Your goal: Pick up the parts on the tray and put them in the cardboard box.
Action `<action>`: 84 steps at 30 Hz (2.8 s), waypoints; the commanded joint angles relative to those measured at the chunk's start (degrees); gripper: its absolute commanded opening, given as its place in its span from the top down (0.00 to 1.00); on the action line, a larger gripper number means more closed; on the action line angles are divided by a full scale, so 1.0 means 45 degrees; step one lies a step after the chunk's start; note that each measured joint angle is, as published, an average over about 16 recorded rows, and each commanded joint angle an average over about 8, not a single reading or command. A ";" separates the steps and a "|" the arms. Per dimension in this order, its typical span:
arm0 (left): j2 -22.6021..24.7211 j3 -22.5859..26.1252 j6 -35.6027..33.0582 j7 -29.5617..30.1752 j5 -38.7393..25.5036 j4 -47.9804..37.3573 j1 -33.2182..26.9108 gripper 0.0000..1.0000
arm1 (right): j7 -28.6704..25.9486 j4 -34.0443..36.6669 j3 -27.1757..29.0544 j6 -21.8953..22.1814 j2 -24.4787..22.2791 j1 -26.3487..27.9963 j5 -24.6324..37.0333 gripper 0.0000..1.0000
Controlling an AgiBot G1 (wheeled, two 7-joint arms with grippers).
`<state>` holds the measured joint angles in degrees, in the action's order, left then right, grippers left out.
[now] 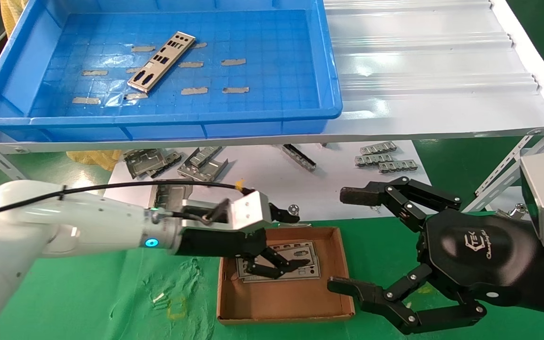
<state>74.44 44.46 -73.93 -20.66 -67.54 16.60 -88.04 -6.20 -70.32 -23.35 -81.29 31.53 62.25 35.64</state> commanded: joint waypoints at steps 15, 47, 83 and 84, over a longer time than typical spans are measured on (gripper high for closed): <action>-0.0416 -0.0289 -0.0873 0.0789 0.0560 -0.0405 -0.0034 0.00 | 0.0000 0.0002 0.0002 0.0005 -0.0001 -0.0002 -0.0001 0.00; -0.4696 -0.3382 -0.1767 0.3963 0.3200 0.6294 0.2997 0.00 | 0.0000 0.0003 0.0002 0.0005 -0.0002 -0.0002 -0.0002 0.00; -0.9017 -0.6523 -0.2684 0.7099 0.5895 1.3072 0.6069 0.00 | 0.0001 0.0005 0.0003 0.0008 -0.0003 -0.0005 -0.0006 0.00; -0.9005 -0.6515 -0.2682 0.7091 0.5892 1.3050 0.6062 0.00 | 0.0001 0.0005 0.0003 0.0008 -0.0003 -0.0005 -0.0006 0.00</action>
<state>34.20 15.38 -85.92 11.13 -41.24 74.88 -60.96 -6.19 -70.30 -23.34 -81.25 31.52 62.23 35.62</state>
